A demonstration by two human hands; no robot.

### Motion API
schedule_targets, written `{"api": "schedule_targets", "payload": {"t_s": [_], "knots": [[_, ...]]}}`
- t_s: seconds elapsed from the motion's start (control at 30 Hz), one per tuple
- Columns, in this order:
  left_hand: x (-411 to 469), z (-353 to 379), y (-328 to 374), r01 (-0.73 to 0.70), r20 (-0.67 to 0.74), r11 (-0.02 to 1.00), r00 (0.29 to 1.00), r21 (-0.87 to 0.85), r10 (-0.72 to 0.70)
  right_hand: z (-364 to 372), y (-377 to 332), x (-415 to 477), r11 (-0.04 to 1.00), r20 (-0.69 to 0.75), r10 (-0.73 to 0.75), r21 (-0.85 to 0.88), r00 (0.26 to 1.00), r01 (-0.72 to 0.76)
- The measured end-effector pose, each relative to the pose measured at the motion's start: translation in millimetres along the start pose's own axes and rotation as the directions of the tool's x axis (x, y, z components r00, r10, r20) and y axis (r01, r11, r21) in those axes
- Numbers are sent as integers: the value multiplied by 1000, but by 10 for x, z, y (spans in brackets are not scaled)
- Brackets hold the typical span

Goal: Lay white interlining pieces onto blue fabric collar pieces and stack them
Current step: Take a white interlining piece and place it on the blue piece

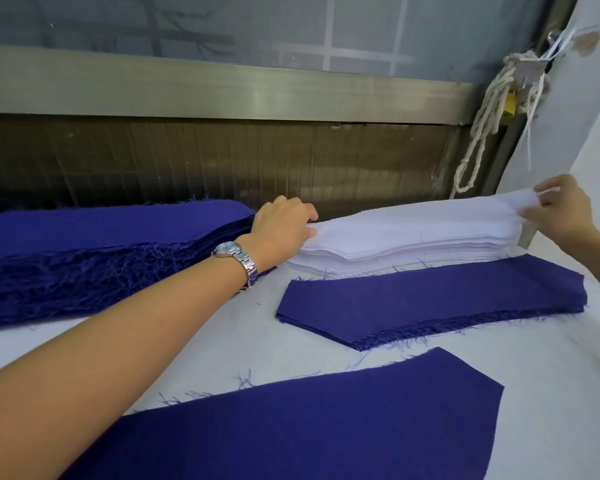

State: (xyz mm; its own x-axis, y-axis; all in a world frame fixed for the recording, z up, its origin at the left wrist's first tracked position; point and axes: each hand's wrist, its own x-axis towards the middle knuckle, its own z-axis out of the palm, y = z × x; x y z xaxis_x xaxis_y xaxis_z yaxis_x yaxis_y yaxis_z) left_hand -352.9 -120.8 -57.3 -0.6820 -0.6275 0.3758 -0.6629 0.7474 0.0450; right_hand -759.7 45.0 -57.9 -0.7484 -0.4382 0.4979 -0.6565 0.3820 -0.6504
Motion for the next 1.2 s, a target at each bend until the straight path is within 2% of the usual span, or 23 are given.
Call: {"api": "schedule_targets", "payload": {"t_s": [0.13,0.23,0.33,0.43,0.57,0.7,0.9,1.03,1.13,1.2], "knots": [[11,-18,13,0,-25,999,1000,-44,-1,-52,51,-14,998,67,19,58,998,-23],[-21,-55,31,-29,-107,998,994,-52,23,-61,64,-8,998,66,35,58,997,-39],[-75,-76,37,-64,-183,996,982,-66,51,-58,85,-11,990,61,53,129,997,-61],[-130,-129,24,-70,-222,969,975,-238,16,-80,82,-6,972,61,91,211,994,-102],[-190,-304,24,-73,-231,853,971,-516,-57,-139,-32,-19,949,49,82,301,995,-93],[-296,-527,13,-71,-260,773,958,-631,-124,-210,-149,-35,935,58,48,349,997,-65],[-670,-788,-231,27,-144,624,964,-781,-222,-264,-295,-88,944,183,-16,328,983,-46],[-1032,-952,-466,130,-44,588,961,-798,-273,-269,-327,-182,952,268,-30,300,963,-54],[-1345,-1068,-629,215,40,598,955,-772,-293,-263,-381,-305,935,383,-57,344,922,-85],[-1566,-1146,-745,308,143,554,936,-773,-322,-302,-426,-454,918,494,-101,381,864,-110]]}}
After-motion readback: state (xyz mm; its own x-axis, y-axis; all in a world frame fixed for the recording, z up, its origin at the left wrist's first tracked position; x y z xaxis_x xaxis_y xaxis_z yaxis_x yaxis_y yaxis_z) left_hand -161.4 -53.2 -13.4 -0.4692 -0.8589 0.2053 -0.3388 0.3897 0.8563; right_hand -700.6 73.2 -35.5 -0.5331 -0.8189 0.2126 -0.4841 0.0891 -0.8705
